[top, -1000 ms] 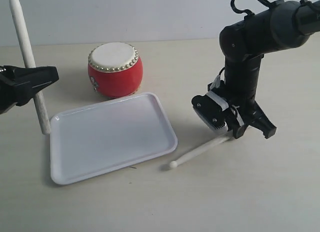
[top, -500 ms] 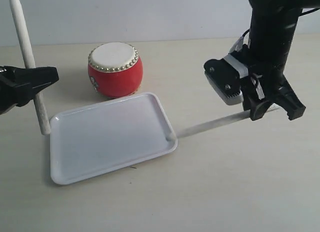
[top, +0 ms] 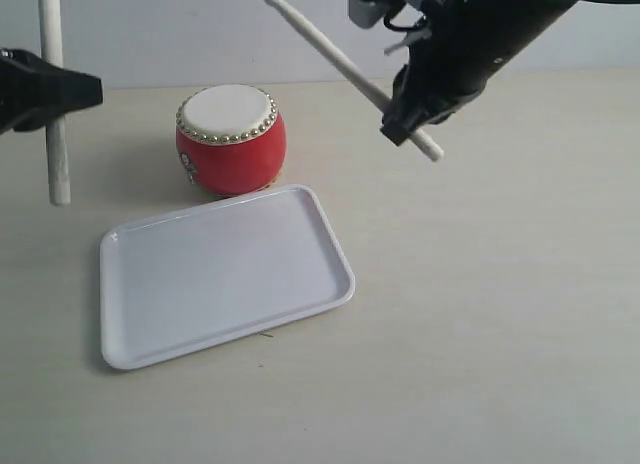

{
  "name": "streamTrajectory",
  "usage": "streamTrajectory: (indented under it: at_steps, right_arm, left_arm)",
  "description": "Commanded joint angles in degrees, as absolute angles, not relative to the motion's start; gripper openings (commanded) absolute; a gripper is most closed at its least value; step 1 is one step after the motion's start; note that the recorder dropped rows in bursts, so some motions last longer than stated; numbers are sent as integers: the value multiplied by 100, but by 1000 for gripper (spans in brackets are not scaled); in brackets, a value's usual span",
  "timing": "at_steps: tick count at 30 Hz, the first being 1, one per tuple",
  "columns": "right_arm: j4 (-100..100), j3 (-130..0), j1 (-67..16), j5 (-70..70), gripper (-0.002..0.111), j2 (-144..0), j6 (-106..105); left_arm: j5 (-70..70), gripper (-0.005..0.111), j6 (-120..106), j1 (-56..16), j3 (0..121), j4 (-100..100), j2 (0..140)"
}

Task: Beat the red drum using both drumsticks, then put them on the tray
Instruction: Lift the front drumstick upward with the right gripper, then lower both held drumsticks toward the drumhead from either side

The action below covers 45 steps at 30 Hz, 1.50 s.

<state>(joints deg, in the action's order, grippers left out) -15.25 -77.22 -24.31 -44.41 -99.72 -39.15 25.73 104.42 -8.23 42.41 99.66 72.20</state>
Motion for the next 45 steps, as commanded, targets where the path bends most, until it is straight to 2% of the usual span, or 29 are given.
streamTrajectory:
  at_steps: [1,4,9,24,27,29,32,37,39,41,45]
  right_arm:
    - [-2105,-8444,-2433,-4551,0,-10054,-3127]
    - [-2191,-8785,-2433,-4622,0,-10054,-2982]
    - [-2170,-9074,-2433,-4697,0,-10054,-2982]
    - [-1588,-9126,-2433,-4553,0,-10656,-3006]
    - [-1505,-9126,-2433,-4529,0,-10818,-2921]
    - [-1494,-9126,-2433,-4529,0,-10904,-2896]
    - [-1480,-9126,-2433,-4529,0,-10961,-2822]
    - [-1469,-9126,-2433,-4639,0,-10961,-2775]
    - [-1435,-9126,-2433,-4945,0,-10961,-2775]
    - [-1432,-9126,-2433,-5281,0,-10961,-2775]
    - [-1444,-9126,-2433,-5885,0,-11020,-2775]
  left_arm:
    - [2481,0,10453,-859,4821,9995,7176]
    - [1735,0,9907,-859,5097,9995,7176]
    - [-382,0,10118,-859,5131,9995,7280]
    - [-732,0,8827,-849,5119,9692,9037]
    - [-1170,0,8363,-849,5145,9638,9270]
    - [-1970,0,8062,-849,5241,9274,9397]
    - [-3122,0,6321,-849,5652,7467,9573]
    - [-4070,0,1507,-891,6737,2550,9863]
    - [-4496,0,219,-1027,7010,1111,9900]
    - [-4923,0,-447,-1238,7171,569,9919]
    - [-5511,0,-413,-1794,7355,540,9919]
